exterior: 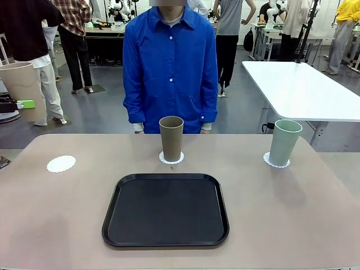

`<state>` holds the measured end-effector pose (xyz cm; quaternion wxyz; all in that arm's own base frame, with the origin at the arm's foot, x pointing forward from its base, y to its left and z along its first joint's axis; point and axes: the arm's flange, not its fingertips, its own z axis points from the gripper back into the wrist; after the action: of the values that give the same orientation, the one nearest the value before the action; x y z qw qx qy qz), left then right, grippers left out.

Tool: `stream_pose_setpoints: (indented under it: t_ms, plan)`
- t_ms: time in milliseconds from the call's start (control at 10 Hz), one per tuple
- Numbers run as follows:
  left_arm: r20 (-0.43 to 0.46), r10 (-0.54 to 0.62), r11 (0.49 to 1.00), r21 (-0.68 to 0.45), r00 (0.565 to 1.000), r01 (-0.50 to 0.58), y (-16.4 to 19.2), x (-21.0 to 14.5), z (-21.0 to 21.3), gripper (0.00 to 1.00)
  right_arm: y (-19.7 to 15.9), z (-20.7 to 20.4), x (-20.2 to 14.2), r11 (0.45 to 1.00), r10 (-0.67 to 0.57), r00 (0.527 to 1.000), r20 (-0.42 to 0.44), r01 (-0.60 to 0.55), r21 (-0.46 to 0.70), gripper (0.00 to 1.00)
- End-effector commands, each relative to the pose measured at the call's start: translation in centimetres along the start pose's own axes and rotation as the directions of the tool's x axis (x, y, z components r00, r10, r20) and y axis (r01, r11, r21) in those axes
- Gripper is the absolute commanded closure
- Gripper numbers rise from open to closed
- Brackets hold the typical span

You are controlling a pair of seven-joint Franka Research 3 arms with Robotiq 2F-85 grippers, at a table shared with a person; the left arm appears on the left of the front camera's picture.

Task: Place coasters on the table and set cups on them.
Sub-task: Take one Reusable plastic cup from the Flat Tray and place it on a coaster set by the human.

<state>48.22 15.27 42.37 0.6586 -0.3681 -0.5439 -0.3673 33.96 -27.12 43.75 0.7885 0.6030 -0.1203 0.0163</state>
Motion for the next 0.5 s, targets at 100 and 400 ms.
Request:
stream_pose_setpoints:
  t_ms: [100, 400]
  plan:
    - [0.014, 0.000, 1.000, 0.011, 1.000, 0.000, -0.1, 0.5, 0.1, 0.18, 0.2, -0.1, 0.1, 1.000, 0.004, 1.000, 0.000, -0.004, 0.009, 0.00]
    - [0.038, -0.099, 0.990, -0.099, 0.994, 0.102, 1.0, -1.9, -1.4, 0.18, 0.2, -0.1, 0.1, 1.000, 0.004, 1.000, 0.000, -0.004, 0.009, 0.00]
